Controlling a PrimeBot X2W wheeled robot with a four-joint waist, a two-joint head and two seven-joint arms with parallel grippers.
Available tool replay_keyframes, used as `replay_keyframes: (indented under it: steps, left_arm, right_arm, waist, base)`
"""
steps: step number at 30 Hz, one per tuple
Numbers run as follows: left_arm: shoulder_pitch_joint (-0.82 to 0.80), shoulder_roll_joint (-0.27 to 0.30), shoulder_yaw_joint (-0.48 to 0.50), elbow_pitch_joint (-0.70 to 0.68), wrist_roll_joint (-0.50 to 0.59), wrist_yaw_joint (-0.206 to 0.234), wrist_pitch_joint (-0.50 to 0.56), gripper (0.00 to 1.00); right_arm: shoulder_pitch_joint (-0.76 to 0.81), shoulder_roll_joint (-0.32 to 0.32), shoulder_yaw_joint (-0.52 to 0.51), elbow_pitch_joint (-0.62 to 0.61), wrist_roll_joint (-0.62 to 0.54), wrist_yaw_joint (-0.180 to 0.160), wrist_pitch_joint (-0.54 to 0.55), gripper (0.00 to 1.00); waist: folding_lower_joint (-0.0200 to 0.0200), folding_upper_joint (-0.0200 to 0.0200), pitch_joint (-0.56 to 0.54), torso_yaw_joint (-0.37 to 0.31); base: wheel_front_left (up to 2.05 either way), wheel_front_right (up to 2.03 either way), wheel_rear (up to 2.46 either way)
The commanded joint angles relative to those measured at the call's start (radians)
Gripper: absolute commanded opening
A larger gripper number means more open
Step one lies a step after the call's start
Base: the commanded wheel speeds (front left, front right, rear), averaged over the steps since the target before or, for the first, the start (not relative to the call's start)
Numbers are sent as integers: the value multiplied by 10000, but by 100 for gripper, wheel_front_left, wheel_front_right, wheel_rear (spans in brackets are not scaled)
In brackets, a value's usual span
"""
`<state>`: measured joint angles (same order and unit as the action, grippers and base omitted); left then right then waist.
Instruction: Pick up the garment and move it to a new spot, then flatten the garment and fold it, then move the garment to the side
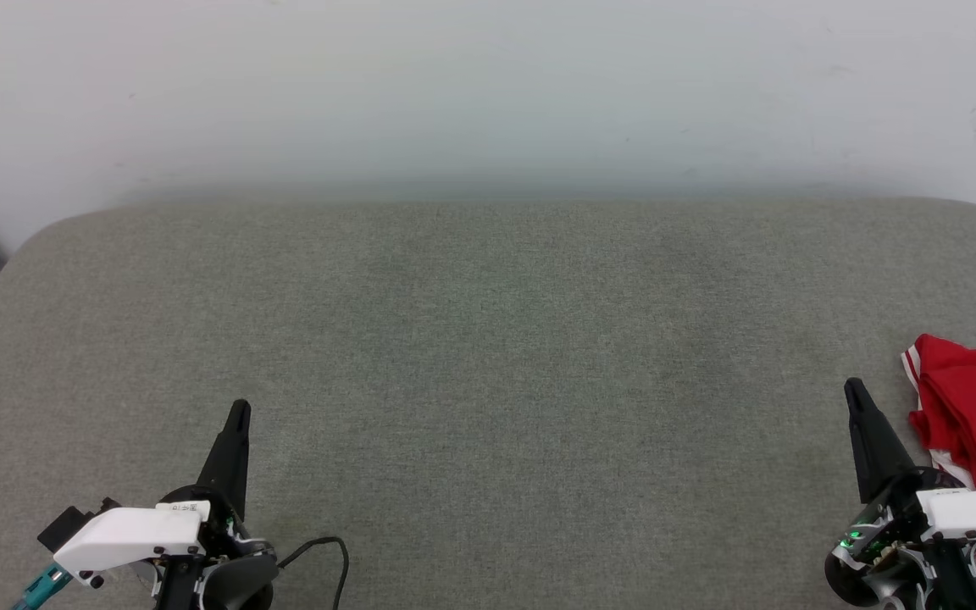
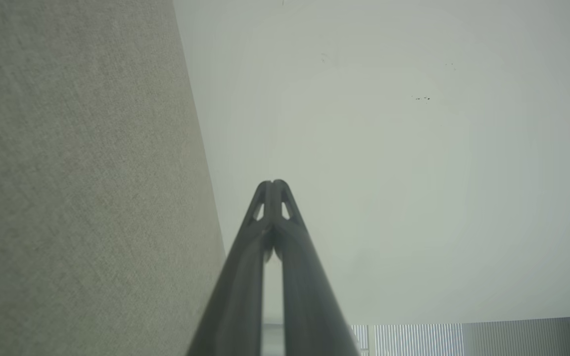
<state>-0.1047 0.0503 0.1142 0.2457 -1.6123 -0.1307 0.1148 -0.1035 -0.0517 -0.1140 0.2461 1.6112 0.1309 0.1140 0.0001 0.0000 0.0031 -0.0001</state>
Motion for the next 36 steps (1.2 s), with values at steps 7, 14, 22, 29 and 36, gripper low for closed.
replay_keyframes:
  steps: [7,14,22,29,36]
  left_arm:
    - [-85,-22,35,3,-9,-23,28,0]
    - [-84,-22,34,3,-9,-23,26,0]
    - [-83,-22,33,2,-10,-21,27,0]
    - [-83,-22,33,2,-10,-23,27,0]
    - [-83,-22,32,1,-11,-23,26,0]
  right_arm:
    - [-110,27,-7,13,32,-3,4,0]
    - [-110,27,-7,13,32,-3,4,0]
    - [-111,27,-6,13,33,-3,3,0]
    - [-111,27,-6,13,33,-3,3,0]
    - [-111,27,-6,13,33,-3,3,0]
  waist:
    - [-1,0,0,1]
    - [-1,0,0,1]
    - [-1,0,0,1]
    - [-1,0,0,1]
    - [-1,0,0,1]
  base:
    - [0,0,0]
    - [0,0,0]
    - [0,0,0]
    - [0,0,0]
    - [0,0,0]
